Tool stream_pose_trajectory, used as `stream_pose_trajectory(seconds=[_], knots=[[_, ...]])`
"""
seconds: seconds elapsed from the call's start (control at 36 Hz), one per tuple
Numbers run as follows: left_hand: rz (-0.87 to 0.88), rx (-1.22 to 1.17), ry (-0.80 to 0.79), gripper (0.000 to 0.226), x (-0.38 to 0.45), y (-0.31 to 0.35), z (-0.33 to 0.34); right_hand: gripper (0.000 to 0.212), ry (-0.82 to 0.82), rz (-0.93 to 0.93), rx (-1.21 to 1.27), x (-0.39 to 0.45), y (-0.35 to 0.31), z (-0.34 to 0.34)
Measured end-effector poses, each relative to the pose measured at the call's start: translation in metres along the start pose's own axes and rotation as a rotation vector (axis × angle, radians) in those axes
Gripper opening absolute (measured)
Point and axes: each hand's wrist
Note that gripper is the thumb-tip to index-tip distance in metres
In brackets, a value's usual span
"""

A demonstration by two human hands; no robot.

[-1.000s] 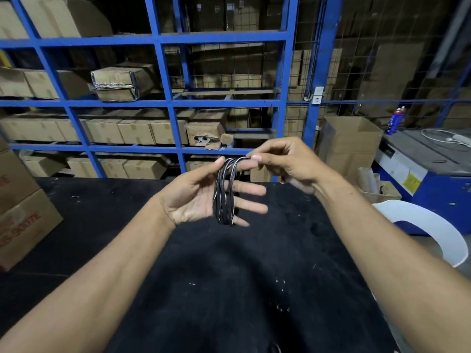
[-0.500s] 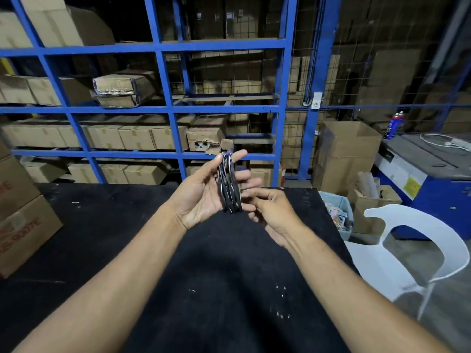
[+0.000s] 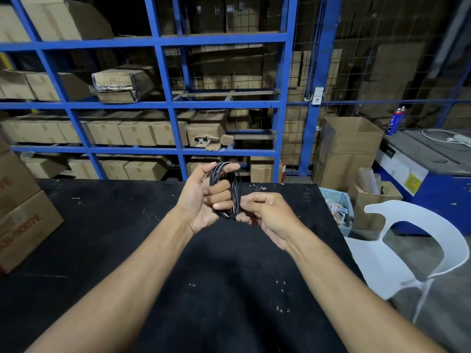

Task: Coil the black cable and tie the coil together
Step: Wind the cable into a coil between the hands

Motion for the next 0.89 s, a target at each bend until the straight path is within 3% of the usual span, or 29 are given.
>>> stream_pose_trajectory(seconds=[0.28,0.44,0.53,0.58,0.72,0.89], knots=[[0.064,0.012,0.081,0.048,-0.003,-0.014,0.001,0.026,-0.038,0.013,0.031,-0.008,0.001,0.001],[0.055,-0.008,0.040,0.037,-0.004,-0.016,0.001,0.023,-0.072,0.002,0.070,-0.011,0.006,-0.004],[0.028,-0.022,0.007,0.040,-0.004,-0.017,-0.001,0.014,-0.044,0.003,0.144,-0.012,0.005,-0.003],[0.013,-0.035,0.008,0.044,-0.003,-0.017,-0.003,0.019,-0.043,-0.001,0.155,-0.014,0.005,-0.002],[0.028,-0.024,0.092,0.047,-0.002,-0.020,-0.006,0.024,-0.124,-0.051,-0.031,-0.014,0.002,-0.001],[0.106,0.040,0.223,0.044,-0.001,-0.024,-0.002,0.022,-0.043,-0.154,-0.212,-0.012,0.006,0.002]])
Point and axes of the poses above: each hand's wrist, its own x-axis towards the middle knuckle, its own z-axis out of the palm, y = z × x, and after that the axes turned 5 degrees about z, right-handed
